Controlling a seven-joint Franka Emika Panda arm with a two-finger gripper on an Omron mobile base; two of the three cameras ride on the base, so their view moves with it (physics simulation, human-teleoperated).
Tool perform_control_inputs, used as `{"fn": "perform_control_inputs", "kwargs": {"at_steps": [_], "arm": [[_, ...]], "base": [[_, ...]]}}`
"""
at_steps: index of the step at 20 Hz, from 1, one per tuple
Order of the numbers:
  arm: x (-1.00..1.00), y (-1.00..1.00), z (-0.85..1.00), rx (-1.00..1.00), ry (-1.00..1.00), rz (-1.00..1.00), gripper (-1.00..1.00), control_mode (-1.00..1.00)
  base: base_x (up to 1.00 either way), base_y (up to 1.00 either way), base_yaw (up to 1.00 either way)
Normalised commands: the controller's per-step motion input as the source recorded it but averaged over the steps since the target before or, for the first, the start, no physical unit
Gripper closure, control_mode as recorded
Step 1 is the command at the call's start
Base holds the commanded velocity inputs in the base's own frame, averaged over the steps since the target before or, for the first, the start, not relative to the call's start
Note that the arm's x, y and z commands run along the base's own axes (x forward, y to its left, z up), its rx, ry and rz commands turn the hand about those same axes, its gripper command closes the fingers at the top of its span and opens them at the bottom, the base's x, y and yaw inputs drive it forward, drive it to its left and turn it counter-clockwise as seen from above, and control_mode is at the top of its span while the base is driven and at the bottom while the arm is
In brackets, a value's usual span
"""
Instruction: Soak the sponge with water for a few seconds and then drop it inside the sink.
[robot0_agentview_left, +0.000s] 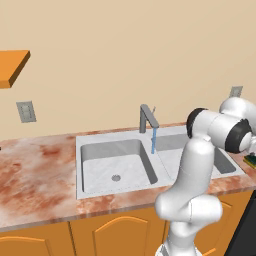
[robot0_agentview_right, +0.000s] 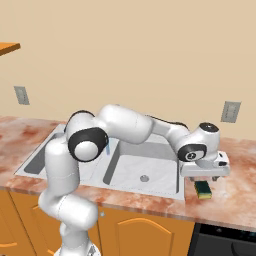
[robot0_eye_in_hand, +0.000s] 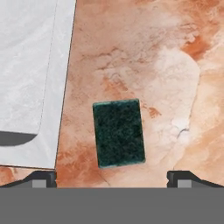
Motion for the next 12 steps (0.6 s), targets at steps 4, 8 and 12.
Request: {"fn": "perform_control_inputs", "kwargs": {"at_steps": [4, 8, 12], "arm": [[0.0, 0.0, -0.22, 0.0, -0.07, 0.0, -1.0, -1.0], [0.0, 0.0, -0.29, 0.0, -0.09, 0.0, -1.0, -1.0], [0.0, 0.01, -0.17, 0.0, -0.03, 0.0, -1.0, -1.0]], "base": [[0.0, 0.0, 0.0], [0.0, 0.0, 0.0], [0.0, 0.0, 0.0]]}}
